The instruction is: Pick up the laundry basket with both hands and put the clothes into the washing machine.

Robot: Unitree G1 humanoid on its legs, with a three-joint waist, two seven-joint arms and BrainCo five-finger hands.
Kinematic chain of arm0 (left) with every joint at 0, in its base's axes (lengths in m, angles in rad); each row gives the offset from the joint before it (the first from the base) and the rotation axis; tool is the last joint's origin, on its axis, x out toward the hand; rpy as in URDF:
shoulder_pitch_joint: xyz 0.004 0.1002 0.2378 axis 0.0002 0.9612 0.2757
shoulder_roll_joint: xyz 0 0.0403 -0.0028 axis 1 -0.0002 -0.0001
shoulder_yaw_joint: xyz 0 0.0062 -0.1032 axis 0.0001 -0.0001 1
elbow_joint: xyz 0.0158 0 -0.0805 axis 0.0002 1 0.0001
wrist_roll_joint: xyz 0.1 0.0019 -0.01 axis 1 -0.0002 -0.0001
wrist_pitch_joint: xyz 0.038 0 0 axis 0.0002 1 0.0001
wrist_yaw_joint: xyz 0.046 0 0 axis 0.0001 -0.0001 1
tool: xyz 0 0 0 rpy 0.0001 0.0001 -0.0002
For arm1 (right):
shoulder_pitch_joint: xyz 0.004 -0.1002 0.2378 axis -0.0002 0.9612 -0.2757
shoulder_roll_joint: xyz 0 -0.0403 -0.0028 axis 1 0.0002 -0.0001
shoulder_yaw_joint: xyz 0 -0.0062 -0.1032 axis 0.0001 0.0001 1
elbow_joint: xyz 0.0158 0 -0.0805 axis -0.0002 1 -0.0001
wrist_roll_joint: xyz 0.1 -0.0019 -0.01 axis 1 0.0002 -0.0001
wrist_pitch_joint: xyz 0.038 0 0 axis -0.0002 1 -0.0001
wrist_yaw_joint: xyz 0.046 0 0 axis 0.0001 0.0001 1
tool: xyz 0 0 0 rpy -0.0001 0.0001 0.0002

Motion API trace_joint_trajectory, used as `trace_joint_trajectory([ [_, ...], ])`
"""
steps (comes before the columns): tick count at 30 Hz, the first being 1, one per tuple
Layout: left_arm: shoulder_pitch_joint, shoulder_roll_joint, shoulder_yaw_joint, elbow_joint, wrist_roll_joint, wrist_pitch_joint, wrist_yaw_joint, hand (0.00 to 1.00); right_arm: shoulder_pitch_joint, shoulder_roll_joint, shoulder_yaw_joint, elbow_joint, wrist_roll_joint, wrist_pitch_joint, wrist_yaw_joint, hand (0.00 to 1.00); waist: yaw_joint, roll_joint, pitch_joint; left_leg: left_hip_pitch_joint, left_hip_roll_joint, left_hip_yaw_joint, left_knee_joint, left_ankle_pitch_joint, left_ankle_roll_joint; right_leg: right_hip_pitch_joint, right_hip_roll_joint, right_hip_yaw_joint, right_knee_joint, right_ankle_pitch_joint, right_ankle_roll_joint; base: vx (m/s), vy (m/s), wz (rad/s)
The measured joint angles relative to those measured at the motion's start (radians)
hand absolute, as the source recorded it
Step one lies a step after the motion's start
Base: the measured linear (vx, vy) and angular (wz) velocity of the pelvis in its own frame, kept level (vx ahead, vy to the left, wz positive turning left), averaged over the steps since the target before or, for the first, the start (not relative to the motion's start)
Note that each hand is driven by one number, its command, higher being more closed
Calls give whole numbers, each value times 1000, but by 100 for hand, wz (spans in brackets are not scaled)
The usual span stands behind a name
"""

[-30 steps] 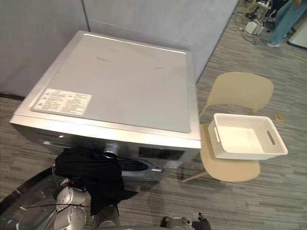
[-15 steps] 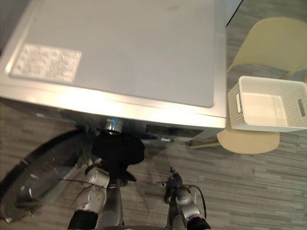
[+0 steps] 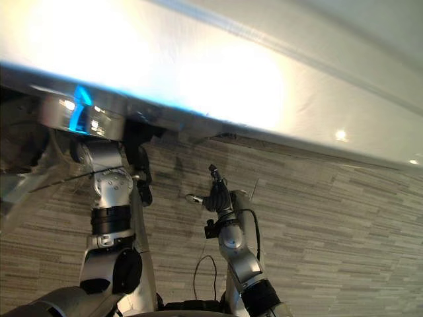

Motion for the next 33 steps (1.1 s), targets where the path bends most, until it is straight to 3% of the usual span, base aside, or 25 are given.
trace_joint_trajectory([
  [6,-44,113,-98,-8,-56,-27,18,100,65,2,-34,-85,11,0,12,0,6,0,1,-76,13,-16,-8,32,-9,-84,0,-12,30,-3,-9,-49,-20,1],
  [9,-91,176,-190,45,-173,-47,-22,100,92,1,-79,-123,11,-8,25,0,33,1,1,-88,14,-4,-43,38,-19,-109,-6,-17,30,-3,-10,-28,-22,20],
  [11,-161,219,-273,128,-250,-60,-60,100,94,0,-86,-124,12,-7,27,0,62,2,1,-103,30,19,-45,38,-21,-136,-13,-18,35,1,-38,-48,-1,17],
  [13,-215,237,-319,172,-285,-66,-84,100,95,10,-98,-125,13,-4,26,0,60,2,1,-131,33,41,-11,23,-22,-164,-22,-6,35,5,-46,-59,45,13],
  [14,-225,250,-336,184,-291,-69,-90,100,95,4,-97,-128,22,-3,26,0,61,3,1,-118,33,29,111,-26,-8,-182,-20,4,48,6,-45,-32,73,10],
  [15,-244,256,-349,195,-296,-70,-103,100,94,5,-99,-137,28,-2,25,0,58,5,2,-122,26,36,87,-44,12,-194,-20,13,45,12,-40,-39,64,11],
  [17,-320,292,-404,267,-339,-51,-122,100,94,5,-100,-150,31,2,22,0,54,4,2,-130,31,71,56,-35,1,-218,-17,25,12,64,-35,-124,54,20],
  [19,-342,313,-412,286,-374,-33,-121,100,94,9,-101,-150,31,3,19,0,51,4,2,-136,30,71,111,-48,-15,-228,-18,33,-6,65,-37,-111,83,-26],
  [20,-348,329,-413,281,-392,-44,-118,100,92,3,-106,-156,31,5,6,0,43,6,3,-122,24,72,139,-106,35,-249,-19,48,5,78,-43,-21,86,-33],
  [23,-355,371,-471,198,-394,-37,-108,100,83,10,-107,-144,31,19,-8,0,-2,6,3,-146,20,120,105,-94,25,-259,-41,52,-15,102,-24,-50,36,13],
  [24,-336,370,-531,117,-390,-37,-108,100,82,14,-119,-142,30,24,-23,0,-3,8,4,-145,6,101,154,-102,15,-268,-43,57,-27,104,-24,-65,48,-7],
  [25,-320,370,-569,61,-387,-38,-109,100,80,13,-124,-143,30,29,-28,0,0,12,7,-127,4,97,144,-116,54,-267,-38,60,-27,110,-23,-24,59,-27],
  [26,-305,358,-631,-13,-363,-35,-116,100,71,14,-130,-140,29,34,-39,0,-7,12,9,-122,5,115,140,-115,54,-274,-40,72,-22,122,-25,-5,49,-24],
  [28,-196,249,-786,-184,-250,-21,-162,100,44,15,-133,-126,28,50,-69,0,-24,14,10,-101,9,148,130,-117,57,-272,-44,97,-47,148,-7,-57,35,-18],
  [30,-84,129,-881,-204,-206,-4,-195,100,27,16,-127,-126,27,52,-70,0,-25,16,12,-81,16,154,100,-115,56,-258,-27,96,-90,170,-1,-36,15,-31],
  [32,33,33,-955,-165,-190,43,-221,100,28,17,-124,-125,26,52,-73,0,-26,22,15,-61,21,154,90,-108,48,-246,-15,101,-105,208,-3,-12,-6,-20],
  [33,50,18,-963,-149,-186,55,-228,100,28,17,-124,-125,26,53,-73,0,-26,23,16,-58,25,155,90,-108,47,-246,-13,100,-104,215,-2,1,-37,-19],
])
